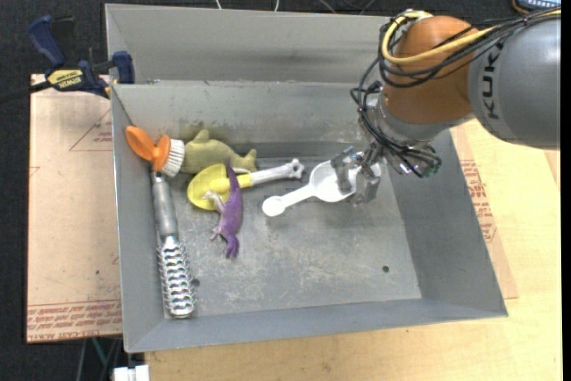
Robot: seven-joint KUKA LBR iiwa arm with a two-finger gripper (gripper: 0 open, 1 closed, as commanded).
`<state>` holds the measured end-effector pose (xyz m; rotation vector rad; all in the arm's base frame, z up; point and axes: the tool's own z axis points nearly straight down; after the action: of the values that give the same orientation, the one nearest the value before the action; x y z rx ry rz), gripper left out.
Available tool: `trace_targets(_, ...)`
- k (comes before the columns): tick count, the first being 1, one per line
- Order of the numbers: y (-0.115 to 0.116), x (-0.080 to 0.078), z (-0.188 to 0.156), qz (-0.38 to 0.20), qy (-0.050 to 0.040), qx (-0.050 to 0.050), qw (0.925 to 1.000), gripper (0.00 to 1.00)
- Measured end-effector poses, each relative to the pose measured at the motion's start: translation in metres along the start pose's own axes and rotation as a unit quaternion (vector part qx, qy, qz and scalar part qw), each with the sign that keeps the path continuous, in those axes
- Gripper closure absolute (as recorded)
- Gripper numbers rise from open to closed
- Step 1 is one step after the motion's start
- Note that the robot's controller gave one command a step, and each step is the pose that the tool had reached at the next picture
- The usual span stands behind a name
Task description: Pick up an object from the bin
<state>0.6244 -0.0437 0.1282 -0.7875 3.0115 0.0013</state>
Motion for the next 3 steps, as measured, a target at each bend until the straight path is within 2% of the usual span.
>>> trace_targets(1, 0.012, -0.011, 0.002, 0.008, -0.0023, 0.001, 1.0, 1.0)
trace_targets(2, 0.012, -0.002, -0.086, -0.022, -0.0035, 0.001, 0.9997, 1.0)
trace_targets(3, 0.01, -0.014, 0.012, -0.07, -0.001, -0.001, 0.9975, 1.0)
